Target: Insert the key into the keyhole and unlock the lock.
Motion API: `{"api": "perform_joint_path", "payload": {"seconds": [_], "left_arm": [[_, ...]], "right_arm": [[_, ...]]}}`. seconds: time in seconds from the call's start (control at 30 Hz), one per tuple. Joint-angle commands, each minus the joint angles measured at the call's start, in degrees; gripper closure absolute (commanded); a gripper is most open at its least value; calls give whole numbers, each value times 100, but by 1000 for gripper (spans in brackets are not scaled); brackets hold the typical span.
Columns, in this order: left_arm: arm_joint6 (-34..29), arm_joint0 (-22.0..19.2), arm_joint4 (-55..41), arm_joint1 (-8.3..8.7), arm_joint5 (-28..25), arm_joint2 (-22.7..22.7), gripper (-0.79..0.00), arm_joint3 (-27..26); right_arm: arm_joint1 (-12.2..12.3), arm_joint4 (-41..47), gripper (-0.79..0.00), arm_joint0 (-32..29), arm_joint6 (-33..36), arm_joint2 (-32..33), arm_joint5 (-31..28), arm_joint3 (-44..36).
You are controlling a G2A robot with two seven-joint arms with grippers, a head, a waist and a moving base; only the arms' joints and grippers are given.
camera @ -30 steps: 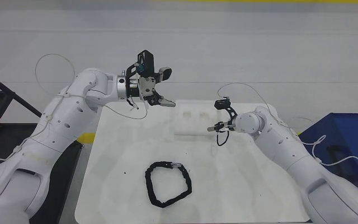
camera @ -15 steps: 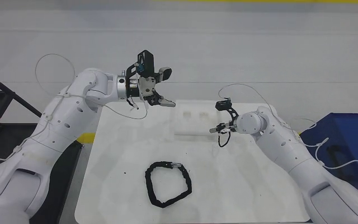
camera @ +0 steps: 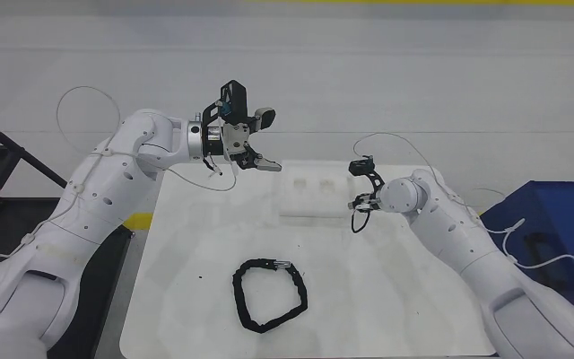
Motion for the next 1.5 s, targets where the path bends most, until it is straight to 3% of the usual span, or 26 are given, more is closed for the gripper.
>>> {"api": "perform_joint_path", "payload": {"seconds": [0.0,0.3,0.63,0.87,1.03,1.47], "left_arm": [[0,0,0,0,0,0,-785,0],[0,0,0,0,0,0,-785,0],[0,0,0,0,0,0,-785,0],[0,0,0,0,0,0,-785,0],[0,0,0,0,0,0,-785,0],[0,0,0,0,0,0,-785,0]], "right_arm": [[-19,-44,-249,0,-73,6,63,36],[-141,-116,-228,35,24,-29,133,192],[-289,-129,-89,124,58,-32,224,540],[-424,-119,-105,191,81,-76,180,838],[-522,-150,0,248,57,-112,190,1033],[-591,-346,0,394,294,-21,355,948]]}}
